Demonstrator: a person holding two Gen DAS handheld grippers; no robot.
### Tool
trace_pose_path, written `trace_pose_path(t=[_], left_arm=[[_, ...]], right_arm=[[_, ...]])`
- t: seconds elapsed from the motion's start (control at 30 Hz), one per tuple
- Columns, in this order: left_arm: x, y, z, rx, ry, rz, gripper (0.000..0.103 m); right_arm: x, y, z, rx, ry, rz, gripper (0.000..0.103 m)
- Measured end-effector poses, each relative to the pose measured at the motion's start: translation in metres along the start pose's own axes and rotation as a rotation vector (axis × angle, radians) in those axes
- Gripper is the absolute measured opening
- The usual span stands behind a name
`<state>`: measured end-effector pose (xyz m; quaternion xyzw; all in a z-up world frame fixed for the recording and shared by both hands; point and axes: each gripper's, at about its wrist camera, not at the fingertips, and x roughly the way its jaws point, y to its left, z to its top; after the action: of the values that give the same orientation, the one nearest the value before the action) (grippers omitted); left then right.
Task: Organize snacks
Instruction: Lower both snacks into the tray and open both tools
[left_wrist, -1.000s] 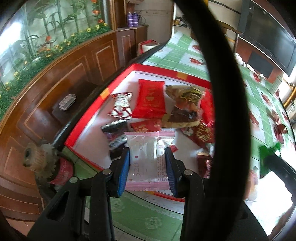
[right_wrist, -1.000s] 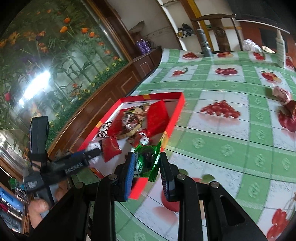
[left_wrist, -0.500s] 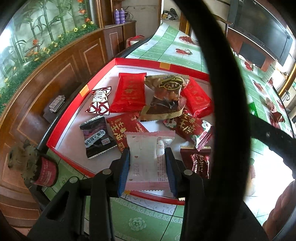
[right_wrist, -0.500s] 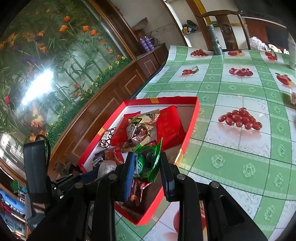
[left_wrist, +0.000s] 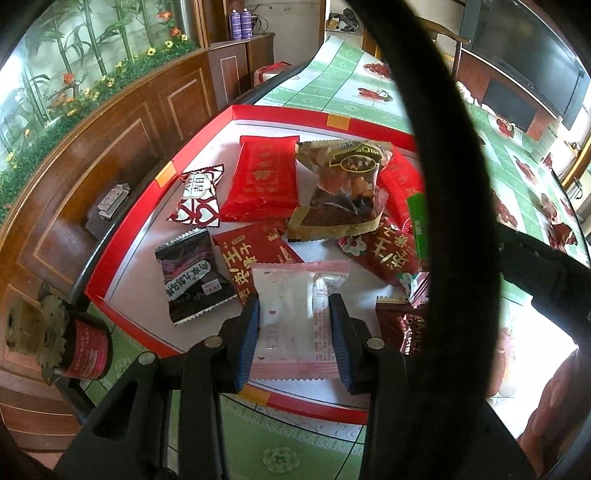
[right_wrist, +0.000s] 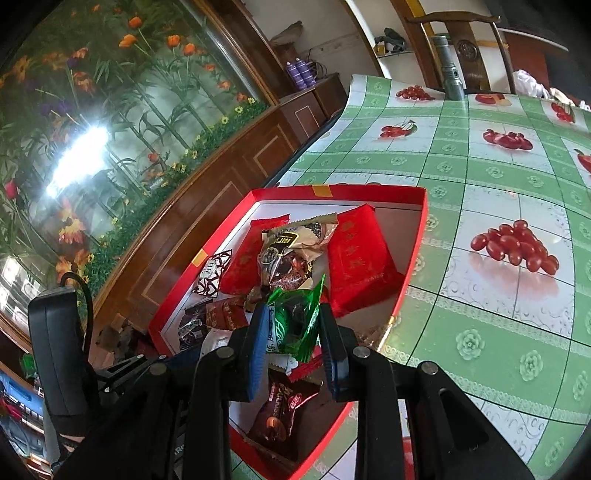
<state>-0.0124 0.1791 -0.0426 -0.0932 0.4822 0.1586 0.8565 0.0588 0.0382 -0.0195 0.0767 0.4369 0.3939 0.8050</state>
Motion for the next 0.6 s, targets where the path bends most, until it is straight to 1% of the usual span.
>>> trace_pose_path(t=[0.27,0.43,0.5,0.53,0.57,0.6], left_arm=[[0.003,0.0,0.0,-0.004,-0.001,0.004,0.039],[0.006,0.001,0.0,-0.004,0.01,0.011,0.04],[0.006,0.002,0.0,-0.004,0.012,0.018,0.044],[0.005,0.002,0.0,-0.006,0.008,0.02,0.049],[0.003,0.003,0.0,-0.007,0.005,0.024,0.059],[0.001,0.003,0.0,-0.006,-0.003,0.031,0.063]], right_arm=[[0.009,0.0,0.001,-0.002,0.017,-0.007,0.026],[0.015,0.002,0.001,-0.018,0.03,-0.02,0.028],[0.015,0.003,0.001,-0.022,0.031,-0.033,0.029],[0.014,0.002,0.001,-0.022,0.029,-0.037,0.03],[0.011,0.002,0.001,-0.023,0.024,-0.042,0.033],[0.009,0.001,0.001,-0.026,0.019,-0.05,0.036]])
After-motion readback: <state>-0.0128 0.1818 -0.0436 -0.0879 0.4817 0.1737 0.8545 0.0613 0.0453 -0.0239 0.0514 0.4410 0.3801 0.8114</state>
